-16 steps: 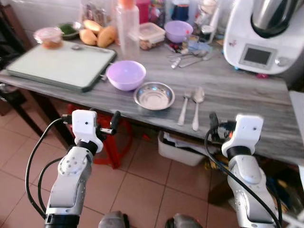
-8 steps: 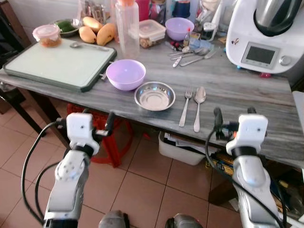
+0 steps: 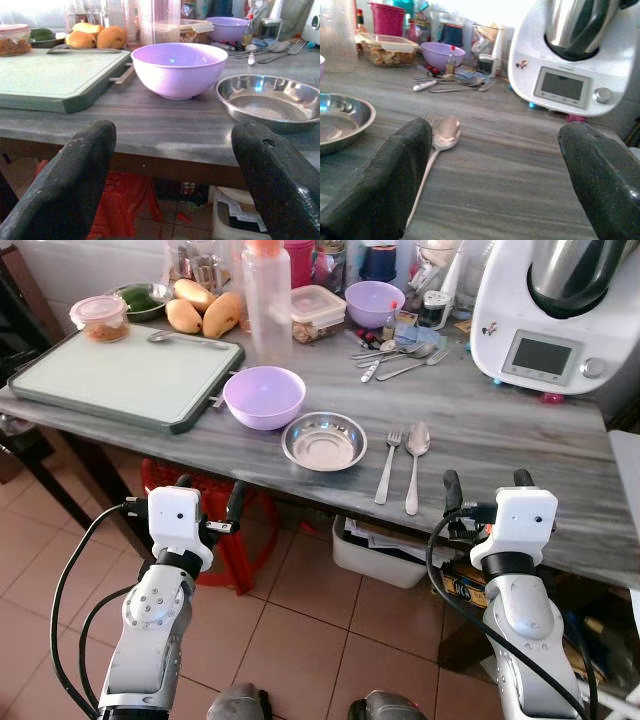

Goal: Setting the table

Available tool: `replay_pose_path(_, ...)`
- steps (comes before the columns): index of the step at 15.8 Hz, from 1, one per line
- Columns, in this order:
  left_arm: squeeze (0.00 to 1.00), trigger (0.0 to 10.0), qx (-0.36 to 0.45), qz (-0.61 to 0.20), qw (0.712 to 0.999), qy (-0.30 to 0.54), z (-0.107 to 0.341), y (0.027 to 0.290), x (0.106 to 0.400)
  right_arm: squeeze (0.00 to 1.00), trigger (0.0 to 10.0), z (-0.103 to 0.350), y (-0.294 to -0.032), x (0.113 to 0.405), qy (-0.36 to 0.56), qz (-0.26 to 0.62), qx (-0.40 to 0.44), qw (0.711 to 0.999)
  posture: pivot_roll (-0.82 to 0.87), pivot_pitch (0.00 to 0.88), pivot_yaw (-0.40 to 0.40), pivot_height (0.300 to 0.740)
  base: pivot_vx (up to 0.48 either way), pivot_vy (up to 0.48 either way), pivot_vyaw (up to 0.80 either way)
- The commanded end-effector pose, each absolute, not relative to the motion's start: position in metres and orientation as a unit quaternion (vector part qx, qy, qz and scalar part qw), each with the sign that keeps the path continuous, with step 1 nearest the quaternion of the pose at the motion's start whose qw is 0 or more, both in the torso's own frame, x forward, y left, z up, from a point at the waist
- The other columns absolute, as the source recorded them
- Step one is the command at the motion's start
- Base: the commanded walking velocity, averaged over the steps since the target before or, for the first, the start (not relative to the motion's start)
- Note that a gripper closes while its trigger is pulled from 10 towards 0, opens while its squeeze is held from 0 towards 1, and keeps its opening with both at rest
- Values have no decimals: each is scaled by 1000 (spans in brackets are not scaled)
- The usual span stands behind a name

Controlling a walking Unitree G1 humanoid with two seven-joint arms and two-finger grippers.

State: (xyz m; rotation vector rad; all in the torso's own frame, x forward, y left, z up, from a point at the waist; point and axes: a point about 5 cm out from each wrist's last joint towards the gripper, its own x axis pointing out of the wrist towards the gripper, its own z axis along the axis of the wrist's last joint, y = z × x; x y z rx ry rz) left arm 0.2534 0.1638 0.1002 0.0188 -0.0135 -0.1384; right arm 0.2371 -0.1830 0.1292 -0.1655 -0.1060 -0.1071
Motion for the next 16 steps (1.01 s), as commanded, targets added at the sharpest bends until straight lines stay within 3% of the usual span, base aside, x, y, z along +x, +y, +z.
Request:
replay_pose_path(1,0,10000,3,-69,998,-2,100,162,256,0,10000,129,-183,238,-49,-51,-80,994,-33,0,5,740,0,0,-800)
replay_pose_path(3,0,10000,-3,-68,998,6,99,161,256,0,10000,130,-183,238,-51,-47,-74,995,-35,0,5,740,0,0,-659)
replay_pose_path(16,0,10000,12,-68,998,3,101,161,259,0,10000,130,-183,240,-53,-43,-71,995,-34,0,6,740,-286,0,0)
